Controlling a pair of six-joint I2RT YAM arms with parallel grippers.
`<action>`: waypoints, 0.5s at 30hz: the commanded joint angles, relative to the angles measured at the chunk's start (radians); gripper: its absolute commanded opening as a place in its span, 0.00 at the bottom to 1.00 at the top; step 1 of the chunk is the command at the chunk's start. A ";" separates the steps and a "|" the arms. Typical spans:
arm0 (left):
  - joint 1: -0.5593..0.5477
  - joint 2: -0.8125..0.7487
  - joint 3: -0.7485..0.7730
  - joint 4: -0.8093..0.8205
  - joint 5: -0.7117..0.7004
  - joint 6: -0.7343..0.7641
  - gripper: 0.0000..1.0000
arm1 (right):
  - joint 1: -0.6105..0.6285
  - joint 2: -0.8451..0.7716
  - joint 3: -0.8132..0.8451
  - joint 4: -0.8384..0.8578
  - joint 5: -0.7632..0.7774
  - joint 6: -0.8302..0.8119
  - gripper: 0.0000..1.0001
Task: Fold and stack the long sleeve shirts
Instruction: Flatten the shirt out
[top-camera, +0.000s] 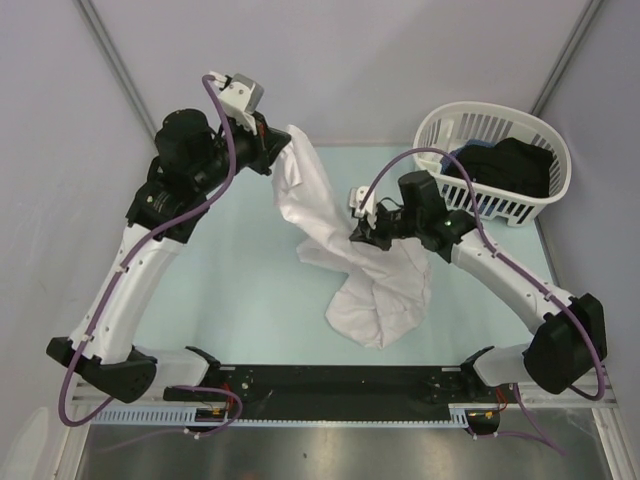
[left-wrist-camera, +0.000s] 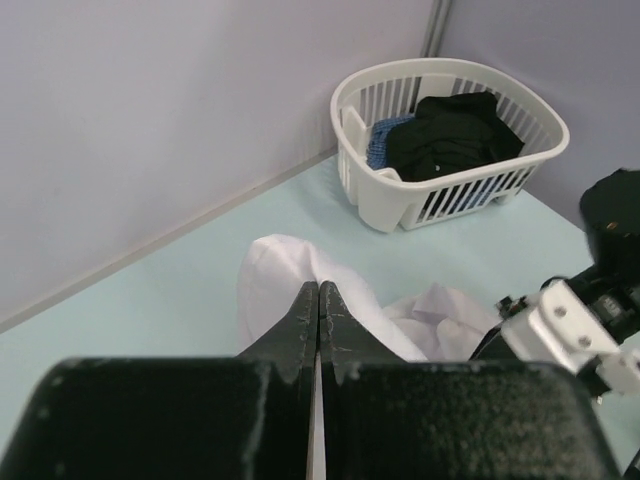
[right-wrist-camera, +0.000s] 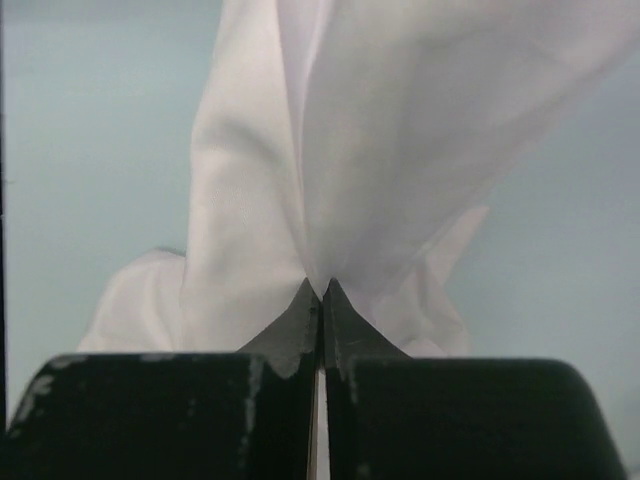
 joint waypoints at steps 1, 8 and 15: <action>0.046 -0.019 0.017 0.010 0.014 0.011 0.00 | -0.133 -0.029 0.084 0.028 0.072 0.024 0.00; -0.073 0.003 -0.086 -0.029 0.460 0.097 0.00 | -0.338 -0.092 0.127 -0.053 0.022 0.102 0.00; -0.095 0.148 -0.012 0.133 0.205 -0.217 0.00 | -0.336 -0.205 0.040 -0.199 -0.021 0.110 0.00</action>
